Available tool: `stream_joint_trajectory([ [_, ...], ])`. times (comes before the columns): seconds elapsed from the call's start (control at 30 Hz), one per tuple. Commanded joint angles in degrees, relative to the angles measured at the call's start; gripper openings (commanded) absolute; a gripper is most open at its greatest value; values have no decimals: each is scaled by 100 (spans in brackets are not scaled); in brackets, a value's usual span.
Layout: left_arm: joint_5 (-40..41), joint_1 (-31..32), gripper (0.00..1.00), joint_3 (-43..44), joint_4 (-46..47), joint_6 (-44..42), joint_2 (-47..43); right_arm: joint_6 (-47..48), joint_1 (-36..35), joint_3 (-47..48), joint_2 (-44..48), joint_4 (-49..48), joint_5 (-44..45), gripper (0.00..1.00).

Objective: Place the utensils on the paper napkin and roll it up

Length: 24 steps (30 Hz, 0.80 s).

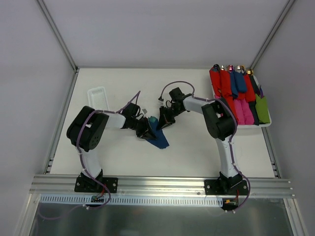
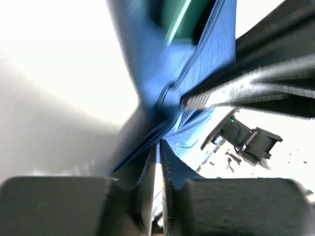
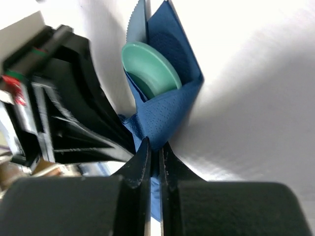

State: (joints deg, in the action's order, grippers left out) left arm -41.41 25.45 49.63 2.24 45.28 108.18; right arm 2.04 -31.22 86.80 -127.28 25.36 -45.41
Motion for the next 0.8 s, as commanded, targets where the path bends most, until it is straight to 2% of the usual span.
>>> stream_joint_trajectory([
  [0.0,1108,-84,11,-278,-250,-406,-323,-378,239,-313,186,-434,-476,0],
  [0.2,1144,-84,28,-322,-250,-441,-1325,-1153,529,-349,792,-1393,-1198,0],
  [0.33,1240,-67,33,-269,-242,-388,-1905,-1504,547,-515,1275,-1867,-1242,0],
  [0.63,2013,-5,34,-50,-250,-326,-3653,-1857,573,-726,2259,-2141,-408,0],
  [0.77,2593,3,40,300,-583,-458,-4435,-1568,591,-499,2620,-1685,398,0],
])
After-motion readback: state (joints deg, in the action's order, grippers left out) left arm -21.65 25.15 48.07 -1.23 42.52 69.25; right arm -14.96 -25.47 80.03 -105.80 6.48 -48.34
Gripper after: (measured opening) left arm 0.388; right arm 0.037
